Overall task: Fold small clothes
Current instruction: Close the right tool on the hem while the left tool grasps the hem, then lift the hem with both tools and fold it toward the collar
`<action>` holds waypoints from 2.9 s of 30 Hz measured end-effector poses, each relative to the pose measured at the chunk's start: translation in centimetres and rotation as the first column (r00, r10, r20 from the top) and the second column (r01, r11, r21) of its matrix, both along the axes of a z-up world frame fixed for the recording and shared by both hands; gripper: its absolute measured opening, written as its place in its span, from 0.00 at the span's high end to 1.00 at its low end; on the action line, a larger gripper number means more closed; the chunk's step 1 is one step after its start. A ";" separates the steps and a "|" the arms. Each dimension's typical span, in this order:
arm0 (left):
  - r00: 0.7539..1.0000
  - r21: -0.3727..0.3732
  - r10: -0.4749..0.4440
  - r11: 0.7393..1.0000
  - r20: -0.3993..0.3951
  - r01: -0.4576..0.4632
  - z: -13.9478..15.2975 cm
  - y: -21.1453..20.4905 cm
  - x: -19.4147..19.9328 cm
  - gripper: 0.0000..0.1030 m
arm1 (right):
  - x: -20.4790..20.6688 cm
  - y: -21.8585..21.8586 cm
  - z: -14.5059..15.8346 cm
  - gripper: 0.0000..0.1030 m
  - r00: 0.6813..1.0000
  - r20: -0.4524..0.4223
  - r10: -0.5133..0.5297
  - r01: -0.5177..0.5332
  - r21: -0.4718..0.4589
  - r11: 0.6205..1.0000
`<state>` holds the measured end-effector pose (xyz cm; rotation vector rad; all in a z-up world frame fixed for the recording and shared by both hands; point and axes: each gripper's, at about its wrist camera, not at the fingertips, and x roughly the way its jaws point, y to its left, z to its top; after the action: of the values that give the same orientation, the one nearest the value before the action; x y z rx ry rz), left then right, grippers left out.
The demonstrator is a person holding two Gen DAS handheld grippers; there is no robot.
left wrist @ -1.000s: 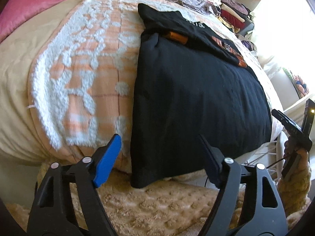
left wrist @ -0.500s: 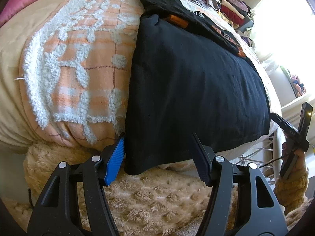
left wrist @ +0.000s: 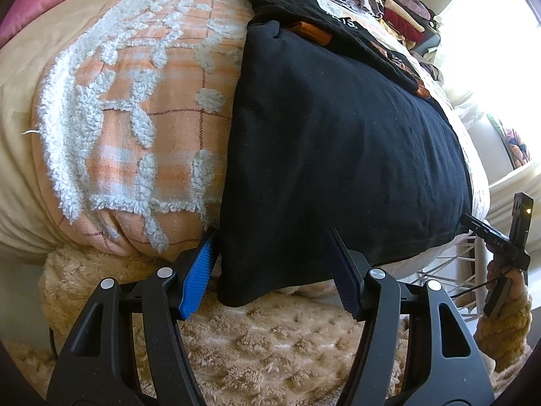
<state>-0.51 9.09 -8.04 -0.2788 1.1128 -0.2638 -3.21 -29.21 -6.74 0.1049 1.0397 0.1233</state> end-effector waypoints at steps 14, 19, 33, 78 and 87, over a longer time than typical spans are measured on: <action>1.000 0.019 0.024 1.000 -0.018 -0.024 -0.2 0.4 0.1 0.60 | -0.1 0.2 2.2 0.91 0.996 0.064 0.060 -0.067 0.113 0.991; 0.999 0.003 0.040 0.999 -0.030 -0.040 0.0 1.1 0.0 0.79 | 0.4 0.5 4.8 0.92 0.984 0.163 0.068 -0.098 0.186 0.978; 0.994 -0.062 0.022 0.998 0.108 -0.015 5.9 1.6 -1.3 0.98 | 2.8 0.9 9.4 0.92 0.945 0.321 0.058 -0.123 0.186 0.975; 0.900 -0.015 0.140 0.989 0.413 -0.147 18.0 2.0 9.4 0.98 | 10.5 -1.3 19.4 0.92 0.816 0.577 -0.046 -0.063 0.167 0.984; 0.889 0.000 0.135 0.989 0.437 -0.150 18.9 1.4 10.8 0.98 | 11.8 -1.5 19.4 0.92 0.820 0.569 -0.063 -0.034 0.159 0.987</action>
<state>10.30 10.47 10.84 -0.2542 0.6467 -0.1648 8.56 -30.66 12.63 0.2105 0.4183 0.2119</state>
